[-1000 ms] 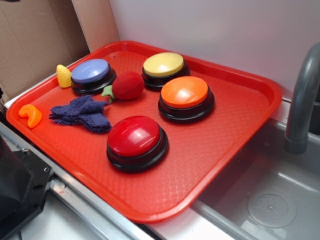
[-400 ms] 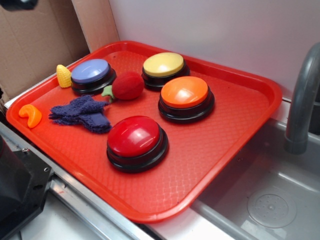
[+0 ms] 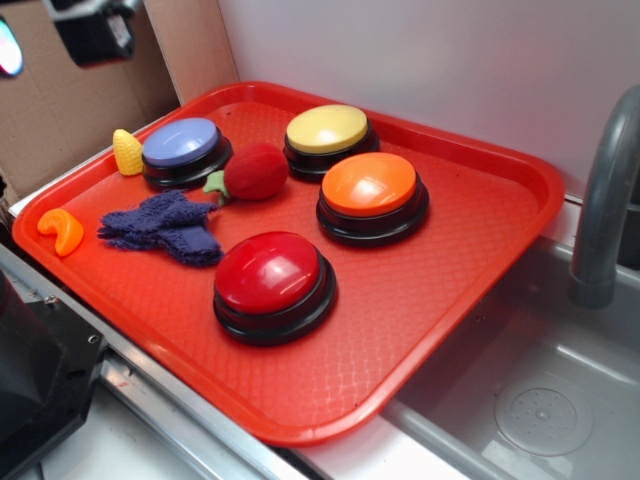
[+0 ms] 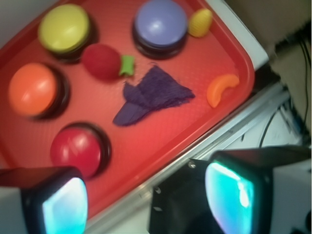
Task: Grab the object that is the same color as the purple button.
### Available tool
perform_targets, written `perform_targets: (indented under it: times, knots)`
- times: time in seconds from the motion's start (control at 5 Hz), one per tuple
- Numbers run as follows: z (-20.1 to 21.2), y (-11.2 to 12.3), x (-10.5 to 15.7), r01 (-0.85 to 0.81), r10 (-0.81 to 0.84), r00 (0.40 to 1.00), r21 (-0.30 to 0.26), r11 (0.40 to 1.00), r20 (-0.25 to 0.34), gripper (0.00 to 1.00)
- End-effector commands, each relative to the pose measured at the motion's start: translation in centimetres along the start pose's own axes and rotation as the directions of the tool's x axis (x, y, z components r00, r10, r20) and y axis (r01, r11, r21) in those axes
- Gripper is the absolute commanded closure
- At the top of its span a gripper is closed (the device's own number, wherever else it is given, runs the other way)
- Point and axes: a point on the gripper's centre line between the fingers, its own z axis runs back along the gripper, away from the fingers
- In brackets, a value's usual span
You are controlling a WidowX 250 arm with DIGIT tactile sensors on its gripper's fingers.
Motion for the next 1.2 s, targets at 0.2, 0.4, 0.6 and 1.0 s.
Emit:
perform_targets:
  times: [0.2, 0.4, 0.6, 1.0]
  knots:
    - [-6.0, 0.7, 2.6, -0.384, 0.382, 0.922, 0.004, 0.924, 0.065, 0.00]
    - [-8.3, 0.5, 3.2, -0.411, 0.412, 0.909, -0.020, 0.911, 0.057, 0.00]
    - [-9.6, 0.5, 3.5, -0.434, 0.434, 0.898, -0.021, 0.901, 0.067, 0.00]
    - [-13.5, 0.8, 4.1, -0.461, 0.462, 0.885, -0.025, 0.887, 0.054, 0.00]
